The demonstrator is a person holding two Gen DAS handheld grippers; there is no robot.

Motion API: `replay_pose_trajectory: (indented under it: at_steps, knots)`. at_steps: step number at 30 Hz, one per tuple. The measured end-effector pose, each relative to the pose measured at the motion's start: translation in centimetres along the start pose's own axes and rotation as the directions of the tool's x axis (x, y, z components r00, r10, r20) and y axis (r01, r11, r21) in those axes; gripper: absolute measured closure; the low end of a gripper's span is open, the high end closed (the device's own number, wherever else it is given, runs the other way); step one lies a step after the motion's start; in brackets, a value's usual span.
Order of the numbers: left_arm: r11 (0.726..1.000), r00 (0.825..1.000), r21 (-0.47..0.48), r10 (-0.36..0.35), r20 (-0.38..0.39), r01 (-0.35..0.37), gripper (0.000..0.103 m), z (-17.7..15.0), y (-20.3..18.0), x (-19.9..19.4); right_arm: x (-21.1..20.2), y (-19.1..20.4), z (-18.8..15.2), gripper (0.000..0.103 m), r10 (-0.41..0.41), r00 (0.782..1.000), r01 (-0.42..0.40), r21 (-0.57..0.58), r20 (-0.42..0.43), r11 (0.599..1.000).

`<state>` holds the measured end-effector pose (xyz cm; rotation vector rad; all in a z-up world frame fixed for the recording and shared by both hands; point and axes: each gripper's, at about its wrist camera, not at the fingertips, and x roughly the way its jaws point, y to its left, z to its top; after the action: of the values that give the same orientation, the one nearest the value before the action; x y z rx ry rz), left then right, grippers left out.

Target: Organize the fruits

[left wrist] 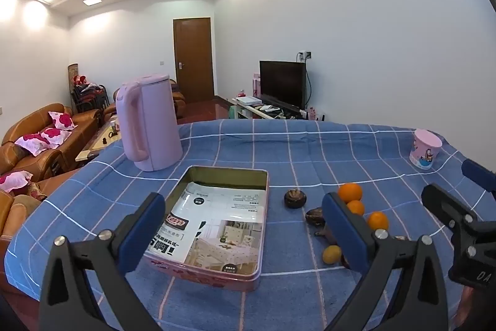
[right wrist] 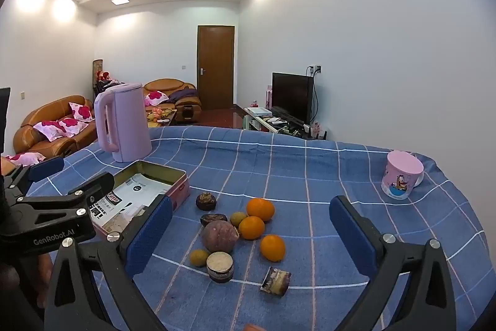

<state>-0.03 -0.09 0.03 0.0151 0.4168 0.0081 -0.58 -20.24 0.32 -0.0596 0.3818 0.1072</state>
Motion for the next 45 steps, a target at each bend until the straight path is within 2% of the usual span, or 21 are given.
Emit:
replay_pose_trajectory:
  at_steps: [45]
  knots:
    - [0.999, 0.999, 0.015, 0.029, 0.019, -0.03, 0.0, 0.07, 0.1, -0.35, -0.33, 0.45, -0.2, 0.001, 0.013, 1.0, -0.013, 0.013, 0.008, 1.0]
